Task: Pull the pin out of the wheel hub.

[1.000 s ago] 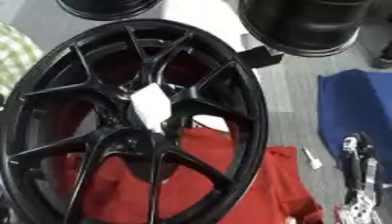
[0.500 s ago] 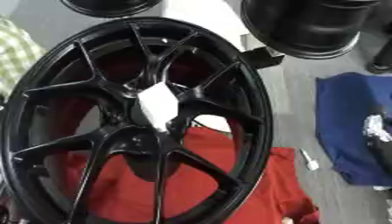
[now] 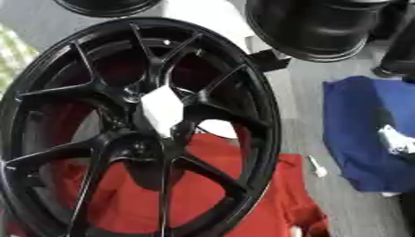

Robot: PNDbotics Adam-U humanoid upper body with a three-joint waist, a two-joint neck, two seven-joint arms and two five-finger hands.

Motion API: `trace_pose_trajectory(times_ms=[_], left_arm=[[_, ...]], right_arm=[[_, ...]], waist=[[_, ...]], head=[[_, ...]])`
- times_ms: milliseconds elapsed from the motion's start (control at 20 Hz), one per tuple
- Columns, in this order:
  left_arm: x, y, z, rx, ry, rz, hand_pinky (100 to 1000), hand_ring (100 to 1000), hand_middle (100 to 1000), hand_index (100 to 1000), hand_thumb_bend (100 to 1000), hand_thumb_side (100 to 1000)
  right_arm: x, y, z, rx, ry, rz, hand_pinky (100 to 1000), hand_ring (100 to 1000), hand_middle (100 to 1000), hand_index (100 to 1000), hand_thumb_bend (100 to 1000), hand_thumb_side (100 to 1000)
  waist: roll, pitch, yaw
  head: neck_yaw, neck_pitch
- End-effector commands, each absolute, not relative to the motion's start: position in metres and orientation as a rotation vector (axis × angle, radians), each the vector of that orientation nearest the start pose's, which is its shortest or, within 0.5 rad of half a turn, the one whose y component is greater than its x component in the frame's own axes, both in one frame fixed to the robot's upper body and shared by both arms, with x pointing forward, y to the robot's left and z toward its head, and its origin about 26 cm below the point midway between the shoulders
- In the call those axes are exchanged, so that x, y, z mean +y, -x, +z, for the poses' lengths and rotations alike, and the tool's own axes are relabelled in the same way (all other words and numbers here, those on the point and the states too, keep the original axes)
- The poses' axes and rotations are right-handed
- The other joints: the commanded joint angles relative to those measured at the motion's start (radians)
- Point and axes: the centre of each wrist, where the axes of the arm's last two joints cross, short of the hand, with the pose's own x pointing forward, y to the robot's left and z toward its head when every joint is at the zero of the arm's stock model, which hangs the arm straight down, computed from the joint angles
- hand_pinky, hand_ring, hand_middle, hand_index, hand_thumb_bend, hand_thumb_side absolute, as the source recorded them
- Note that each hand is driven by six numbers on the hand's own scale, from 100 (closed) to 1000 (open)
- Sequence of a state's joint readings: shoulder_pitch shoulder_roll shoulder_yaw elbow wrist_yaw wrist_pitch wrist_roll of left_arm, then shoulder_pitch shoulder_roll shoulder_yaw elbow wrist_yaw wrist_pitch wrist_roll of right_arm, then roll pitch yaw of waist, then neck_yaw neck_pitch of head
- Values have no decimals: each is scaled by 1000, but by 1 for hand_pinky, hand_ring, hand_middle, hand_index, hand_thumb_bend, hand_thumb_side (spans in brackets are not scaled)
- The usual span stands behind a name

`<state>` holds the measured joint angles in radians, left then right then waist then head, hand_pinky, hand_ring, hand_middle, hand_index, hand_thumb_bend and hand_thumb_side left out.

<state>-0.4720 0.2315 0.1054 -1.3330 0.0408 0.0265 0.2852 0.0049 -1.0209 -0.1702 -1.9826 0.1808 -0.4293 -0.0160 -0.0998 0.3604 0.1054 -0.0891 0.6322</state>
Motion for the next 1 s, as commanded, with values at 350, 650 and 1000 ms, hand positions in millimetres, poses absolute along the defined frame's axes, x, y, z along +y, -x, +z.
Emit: trace_pose_trajectory(times_ms=[350, 650, 1000], left_arm=[[309, -388, 99, -1797, -427, 109, 650, 546, 495, 720, 103, 1000], [311, -387, 97, -1793, -431, 102, 651, 546, 496, 720, 100, 1000], [312, -385, 89, -1767, -434, 68, 652, 546, 496, 721, 100, 1000]], right_arm=[[-353, -270, 329, 2388, -943, -2299, 916, 890, 825, 894, 346, 334], [-347, -271, 337, 2372, -886, -2344, 913, 901, 832, 899, 315, 333], [-316, -284, 330, 2404, -660, -2291, 909, 905, 842, 906, 311, 317]], waist=[[-12, -44, -17], [-14, -51, -16], [-21, -78, -4]], head=[[16, 21], [11, 21], [-23, 36]])
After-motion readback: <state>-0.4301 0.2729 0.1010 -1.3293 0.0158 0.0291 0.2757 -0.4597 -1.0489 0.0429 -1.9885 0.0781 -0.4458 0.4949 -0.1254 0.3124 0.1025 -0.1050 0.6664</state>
